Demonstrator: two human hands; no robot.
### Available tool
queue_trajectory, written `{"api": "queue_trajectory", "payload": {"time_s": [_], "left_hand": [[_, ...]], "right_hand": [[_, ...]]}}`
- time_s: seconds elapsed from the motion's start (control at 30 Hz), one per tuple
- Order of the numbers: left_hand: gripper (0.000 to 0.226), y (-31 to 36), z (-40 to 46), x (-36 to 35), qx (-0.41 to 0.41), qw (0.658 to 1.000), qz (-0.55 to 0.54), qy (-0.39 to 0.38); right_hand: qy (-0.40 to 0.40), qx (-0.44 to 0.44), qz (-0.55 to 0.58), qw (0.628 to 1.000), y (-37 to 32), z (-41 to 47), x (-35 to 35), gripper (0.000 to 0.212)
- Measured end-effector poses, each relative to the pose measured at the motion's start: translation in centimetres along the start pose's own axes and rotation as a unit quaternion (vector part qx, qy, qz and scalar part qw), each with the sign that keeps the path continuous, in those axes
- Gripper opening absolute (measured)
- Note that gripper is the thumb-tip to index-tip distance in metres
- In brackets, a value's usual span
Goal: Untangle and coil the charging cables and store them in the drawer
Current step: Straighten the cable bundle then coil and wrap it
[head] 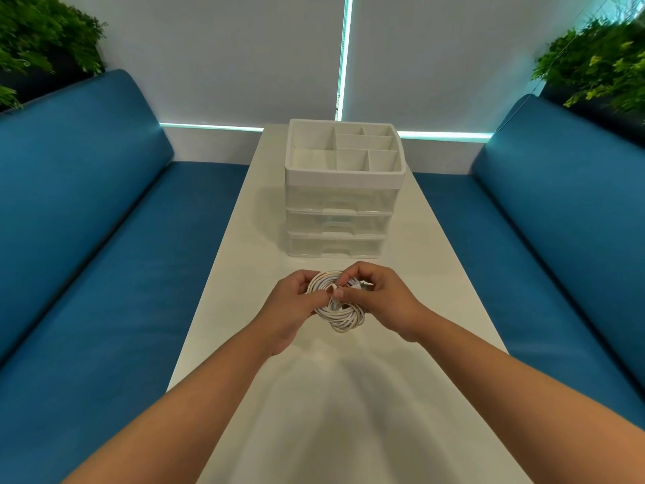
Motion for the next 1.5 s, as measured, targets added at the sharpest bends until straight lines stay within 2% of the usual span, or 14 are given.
{"api": "queue_trajectory", "payload": {"time_s": [0.13, 0.27, 0.37, 0.7, 0.8, 0.97, 1.17, 1.37, 1.5], "left_hand": [[0.023, -0.7, 0.4, 0.1, 0.038, 0.998, 0.052, 0.013], [0.037, -1.5, -0.2, -0.6, 0.130, 0.989, 0.066, 0.007], [0.046, -1.3, -0.6, -0.8, 0.149, 0.987, 0.062, 0.018], [0.024, -0.9, -0.4, -0.1, 0.080, 0.995, 0.014, 0.061], [0.018, -0.6, -0.2, 0.0, 0.058, 0.996, 0.001, 0.063], [0.009, -0.5, -0.2, -0.2, 0.033, 0.999, -0.026, 0.029], [0.011, -0.6, -0.4, -0.5, 0.010, 0.998, -0.069, -0.008], [0.017, 0.4, -0.5, -0.9, -0.005, 0.999, -0.003, -0.052], [0.012, 0.5, -0.5, -0.8, 0.005, 0.997, 0.008, -0.082]], "right_hand": [[0.026, 0.018, 0.013, 0.999, 0.0, -0.1, 0.4, 0.010], [0.061, 0.036, 0.039, 0.997, -0.4, 0.2, 0.9, 0.011], [0.076, 0.049, 0.046, 0.995, -0.5, 0.3, 1.1, 0.012], [0.061, 0.051, -0.035, 0.996, 0.1, 0.0, 1.4, 0.007], [0.070, 0.067, -0.052, 0.994, 0.1, 0.1, 1.5, 0.011], [0.005, 0.037, -0.023, 0.999, -0.6, 0.2, 1.2, 0.017], [-0.039, 0.009, -0.025, 0.999, -0.9, 0.4, 1.1, 0.023], [-0.019, -0.005, -0.043, 0.999, -0.8, 0.4, 1.1, 0.024], [-0.017, -0.026, -0.042, 0.999, -0.4, 0.7, 1.2, 0.020]]}}
Point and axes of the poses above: each hand's wrist, its own z-axis towards the middle knuckle, its own x-axis out of the back of the hand, y = z × x, the point moved 7 cm from there along z, towards the middle knuckle, and after that the axes turned 7 degrees about x, right-handed, at the moved point
